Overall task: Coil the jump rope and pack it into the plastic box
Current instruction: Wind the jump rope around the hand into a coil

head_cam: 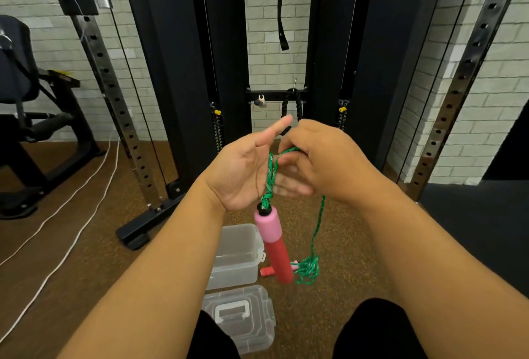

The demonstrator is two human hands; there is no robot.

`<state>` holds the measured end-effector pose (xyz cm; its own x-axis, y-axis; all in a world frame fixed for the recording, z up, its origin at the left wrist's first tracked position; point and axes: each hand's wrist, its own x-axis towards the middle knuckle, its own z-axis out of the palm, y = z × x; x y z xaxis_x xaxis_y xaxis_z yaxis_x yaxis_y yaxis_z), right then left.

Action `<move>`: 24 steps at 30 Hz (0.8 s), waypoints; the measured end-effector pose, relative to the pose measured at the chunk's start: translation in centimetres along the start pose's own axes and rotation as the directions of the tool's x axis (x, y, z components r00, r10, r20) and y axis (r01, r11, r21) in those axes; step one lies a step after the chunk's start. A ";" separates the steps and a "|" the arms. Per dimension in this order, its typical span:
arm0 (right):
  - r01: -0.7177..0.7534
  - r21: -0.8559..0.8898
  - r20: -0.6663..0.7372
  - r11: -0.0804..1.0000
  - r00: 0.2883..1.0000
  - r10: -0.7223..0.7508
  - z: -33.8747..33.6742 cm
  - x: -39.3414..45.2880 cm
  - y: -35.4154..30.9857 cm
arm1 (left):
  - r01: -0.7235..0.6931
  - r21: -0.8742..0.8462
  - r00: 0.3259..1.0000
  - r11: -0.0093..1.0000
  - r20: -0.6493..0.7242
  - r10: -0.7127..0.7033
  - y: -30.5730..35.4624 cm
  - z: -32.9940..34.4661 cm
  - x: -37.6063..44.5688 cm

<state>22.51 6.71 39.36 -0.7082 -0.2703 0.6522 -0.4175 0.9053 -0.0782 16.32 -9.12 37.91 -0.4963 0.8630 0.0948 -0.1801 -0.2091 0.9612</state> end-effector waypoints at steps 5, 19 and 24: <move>-0.219 0.348 0.027 0.911 0.974 0.224 0.2 0.0 0.9 | 0.018 -0.028 0.995 0.999 0.101 -0.015 0.2 0.5 -0.3; -0.482 0.424 0.237 0.767 0.876 0.420 4.5 -4.0 -0.3 | -0.143 0.002 0.989 0.990 0.032 0.143 -0.2 1.1 -0.1; -0.416 0.343 0.300 0.842 0.898 0.322 4.9 -5.0 -1.0 | -0.185 0.082 0.970 0.979 -0.145 0.195 0.2 0.8 -0.4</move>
<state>23.67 5.57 32.52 -0.9411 -0.0494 0.3344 -0.2517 0.7627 -0.5957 17.15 -9.16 38.23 -0.6401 0.7293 0.2419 -0.0154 -0.3269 0.9449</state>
